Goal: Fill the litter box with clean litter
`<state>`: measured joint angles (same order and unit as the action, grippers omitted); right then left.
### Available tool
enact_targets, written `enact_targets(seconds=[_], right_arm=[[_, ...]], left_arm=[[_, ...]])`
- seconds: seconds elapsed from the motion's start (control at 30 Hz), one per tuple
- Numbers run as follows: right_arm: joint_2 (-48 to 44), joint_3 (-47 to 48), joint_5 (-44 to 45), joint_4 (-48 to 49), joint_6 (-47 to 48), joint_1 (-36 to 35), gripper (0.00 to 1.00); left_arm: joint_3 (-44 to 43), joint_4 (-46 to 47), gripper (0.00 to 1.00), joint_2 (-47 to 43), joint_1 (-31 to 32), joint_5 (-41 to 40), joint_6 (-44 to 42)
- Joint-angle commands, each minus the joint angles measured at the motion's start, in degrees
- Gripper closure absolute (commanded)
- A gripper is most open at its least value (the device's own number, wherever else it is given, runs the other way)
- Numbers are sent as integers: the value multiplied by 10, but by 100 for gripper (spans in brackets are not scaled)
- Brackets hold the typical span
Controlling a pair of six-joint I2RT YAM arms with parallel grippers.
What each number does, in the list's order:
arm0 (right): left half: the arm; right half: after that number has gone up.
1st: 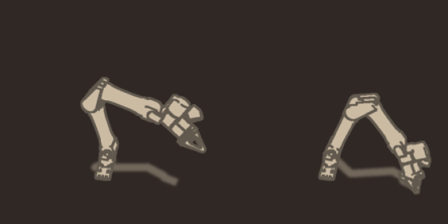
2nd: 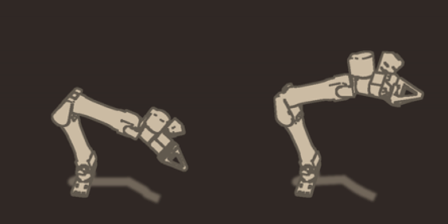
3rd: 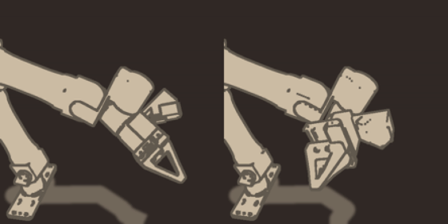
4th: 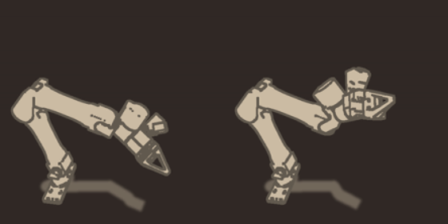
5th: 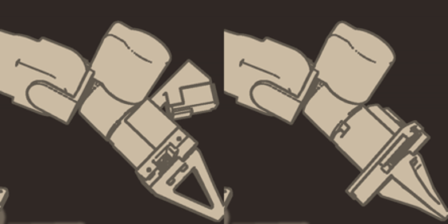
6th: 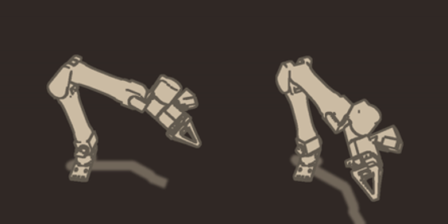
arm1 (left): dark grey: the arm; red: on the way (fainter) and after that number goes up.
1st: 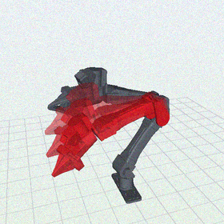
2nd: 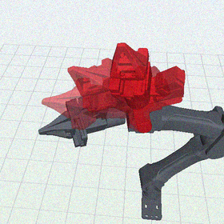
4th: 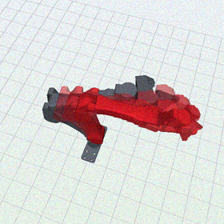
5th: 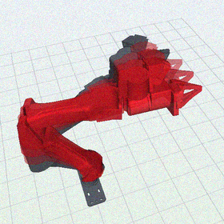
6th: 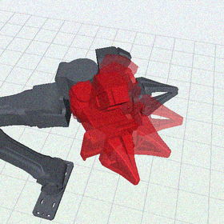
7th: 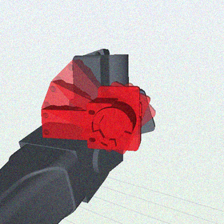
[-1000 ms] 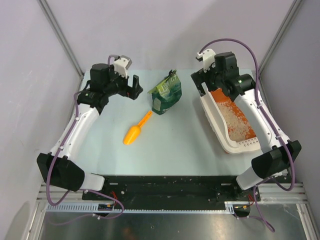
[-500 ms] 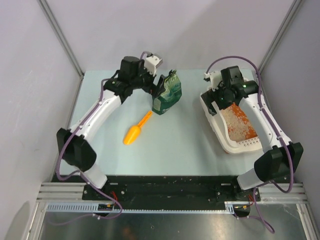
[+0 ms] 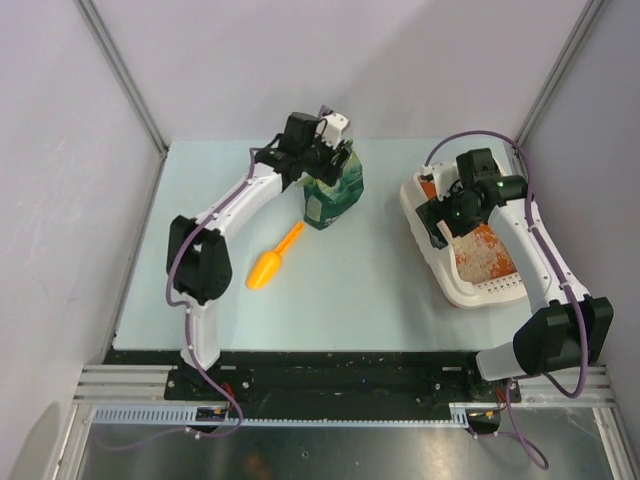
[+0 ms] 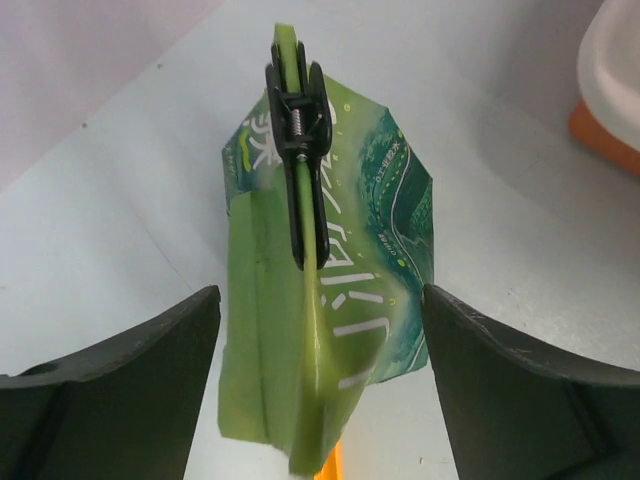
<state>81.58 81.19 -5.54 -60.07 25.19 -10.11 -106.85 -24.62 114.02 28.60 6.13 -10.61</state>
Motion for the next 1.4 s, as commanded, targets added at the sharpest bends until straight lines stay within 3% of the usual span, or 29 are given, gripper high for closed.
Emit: enact_targets(seconds=[0.0,0.23,0.37,0.43,0.57,0.97,1.1,1.37], right_arm=[[-12,-10,-16,-14,12,-4,3],[-13,-10,4,4,13,-11,3],[-13,-10,23,24,18,-11,2],[-12,-9,38,32,25,-11,1],[-3,2,55,42,33,-11,1],[36,10,5,12,27,-11,2],[50,10,-1,14,29,-18,14],[115,26,27,20,70,-5,49]], left_arm=[[-33,9,19,15,6,-20,-2],[-9,8,42,21,7,-7,-4],[-6,8,71,22,8,0,-12],[-5,6,78,23,8,-3,-20],[1,-3,100,17,8,4,-27],[44,-18,100,-41,8,134,-34],[63,-24,100,-65,8,150,-34],[81,-51,100,-108,8,185,-69]])
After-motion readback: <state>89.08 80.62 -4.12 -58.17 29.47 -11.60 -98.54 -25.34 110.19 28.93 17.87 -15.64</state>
